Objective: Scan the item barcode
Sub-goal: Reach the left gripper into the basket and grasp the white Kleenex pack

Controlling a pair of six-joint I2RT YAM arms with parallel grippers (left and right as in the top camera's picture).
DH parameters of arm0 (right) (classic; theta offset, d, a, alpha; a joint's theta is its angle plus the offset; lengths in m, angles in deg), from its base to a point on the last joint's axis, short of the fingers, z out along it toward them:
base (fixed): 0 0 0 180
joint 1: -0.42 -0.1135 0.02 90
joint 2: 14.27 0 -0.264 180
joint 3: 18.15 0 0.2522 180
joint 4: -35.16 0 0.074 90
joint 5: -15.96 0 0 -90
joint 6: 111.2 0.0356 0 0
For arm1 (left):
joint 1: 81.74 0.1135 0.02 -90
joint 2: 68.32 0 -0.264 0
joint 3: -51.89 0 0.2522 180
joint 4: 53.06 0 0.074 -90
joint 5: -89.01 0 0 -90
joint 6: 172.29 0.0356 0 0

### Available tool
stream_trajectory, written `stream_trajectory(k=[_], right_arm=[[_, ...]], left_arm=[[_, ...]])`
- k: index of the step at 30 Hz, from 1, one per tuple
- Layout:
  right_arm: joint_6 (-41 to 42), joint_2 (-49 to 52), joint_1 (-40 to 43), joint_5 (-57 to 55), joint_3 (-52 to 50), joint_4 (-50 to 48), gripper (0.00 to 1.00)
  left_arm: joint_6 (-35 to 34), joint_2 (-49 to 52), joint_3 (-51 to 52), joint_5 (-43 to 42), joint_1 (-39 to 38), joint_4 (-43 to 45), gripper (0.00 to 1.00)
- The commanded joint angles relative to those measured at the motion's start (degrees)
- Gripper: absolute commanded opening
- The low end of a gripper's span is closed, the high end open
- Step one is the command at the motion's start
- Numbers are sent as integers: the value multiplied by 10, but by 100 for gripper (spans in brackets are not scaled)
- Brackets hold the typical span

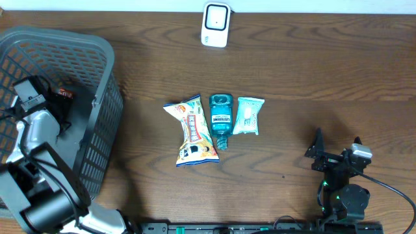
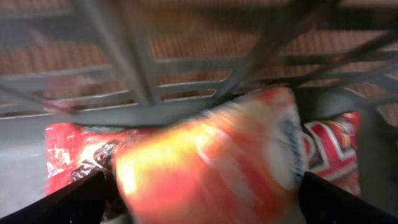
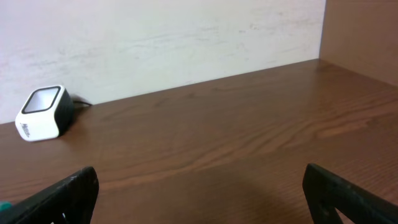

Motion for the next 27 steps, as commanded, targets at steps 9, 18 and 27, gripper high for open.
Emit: stream_trajectory(k=[9, 18, 27], right_arm=[[-8, -2, 0, 1, 0, 2, 99], [-8, -2, 0, 1, 0, 2, 99], [-8, -2, 0, 1, 0, 2, 99]], left_arm=[[-5, -6, 1, 16, 1, -10, 66], [4, -110, 1, 16, 1, -47, 39], [93, -102, 1, -2, -2, -161, 98]])
